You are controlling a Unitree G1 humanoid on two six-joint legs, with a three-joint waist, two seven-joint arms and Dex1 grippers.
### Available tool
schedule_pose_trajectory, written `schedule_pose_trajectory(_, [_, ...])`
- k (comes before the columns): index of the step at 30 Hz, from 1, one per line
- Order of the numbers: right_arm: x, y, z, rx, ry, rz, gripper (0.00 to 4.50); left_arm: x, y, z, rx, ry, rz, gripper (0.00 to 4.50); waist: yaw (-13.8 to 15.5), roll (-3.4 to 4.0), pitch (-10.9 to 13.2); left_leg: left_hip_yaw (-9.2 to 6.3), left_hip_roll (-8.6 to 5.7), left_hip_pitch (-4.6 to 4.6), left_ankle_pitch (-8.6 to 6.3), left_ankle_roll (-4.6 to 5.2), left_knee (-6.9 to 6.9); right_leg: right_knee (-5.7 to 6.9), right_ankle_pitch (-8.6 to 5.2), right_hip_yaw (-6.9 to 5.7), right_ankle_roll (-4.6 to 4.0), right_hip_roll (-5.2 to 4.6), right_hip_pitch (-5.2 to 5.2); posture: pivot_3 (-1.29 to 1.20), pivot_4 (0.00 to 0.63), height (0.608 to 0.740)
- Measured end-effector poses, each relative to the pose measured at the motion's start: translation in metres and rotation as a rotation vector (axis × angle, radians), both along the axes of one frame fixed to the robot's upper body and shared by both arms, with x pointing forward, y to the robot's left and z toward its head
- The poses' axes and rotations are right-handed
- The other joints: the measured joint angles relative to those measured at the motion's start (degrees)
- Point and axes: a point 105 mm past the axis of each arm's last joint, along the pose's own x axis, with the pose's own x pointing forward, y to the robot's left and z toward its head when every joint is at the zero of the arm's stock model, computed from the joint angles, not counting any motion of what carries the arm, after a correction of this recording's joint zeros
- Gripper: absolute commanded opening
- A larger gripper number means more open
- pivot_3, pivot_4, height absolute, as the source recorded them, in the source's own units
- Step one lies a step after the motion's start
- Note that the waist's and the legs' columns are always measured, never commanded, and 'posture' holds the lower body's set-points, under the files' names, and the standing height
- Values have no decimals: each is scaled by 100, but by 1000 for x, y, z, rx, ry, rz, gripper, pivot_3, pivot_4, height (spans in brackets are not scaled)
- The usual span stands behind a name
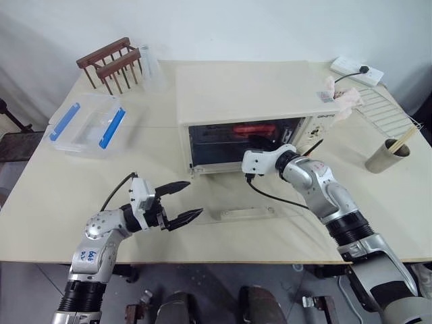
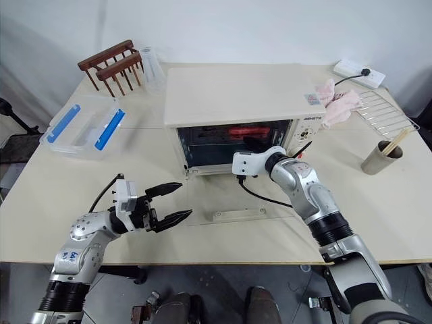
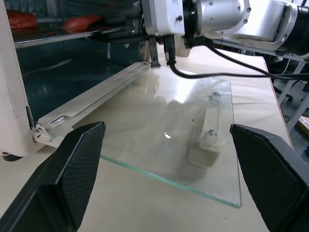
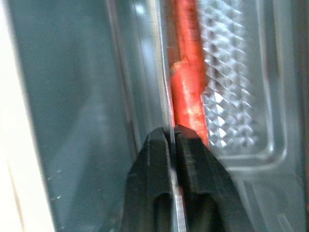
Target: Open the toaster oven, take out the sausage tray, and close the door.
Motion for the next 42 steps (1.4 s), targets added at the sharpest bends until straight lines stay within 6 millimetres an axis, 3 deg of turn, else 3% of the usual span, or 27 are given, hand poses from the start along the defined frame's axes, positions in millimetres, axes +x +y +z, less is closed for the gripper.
schedule_pose_trajectory(13, [-5,-4,4,-41,10,56,25,24,-13,28,-71,-61,-11,4398,31,0,1,0,-2,-8,0,0,-5,-5,0,-5,1,2,-4,0,150,740])
schedule_pose_trajectory(26, [-41,-1,-3,-39,61,120,25,37,-20,48,-111,-91,-35,4398,-50,-2,3,3,0,-11,1,-2,-21,-7,0,-6,1,7,-18,0,150,740])
schedule_pose_trajectory(35, [-78,-9,-17,-32,87,155,25,33,7,61,-174,-8,-60,4398,-55,-3,3,1,0,-10,1,-3,-20,-6,0,-3,2,6,-17,0,150,740])
schedule_pose_trajectory(42, [-97,-15,-20,-53,78,161,25,27,20,55,-168,68,-40,4398,-8,-4,4,1,0,-10,1,-3,-12,-6,0,-2,2,7,-16,0,150,740])
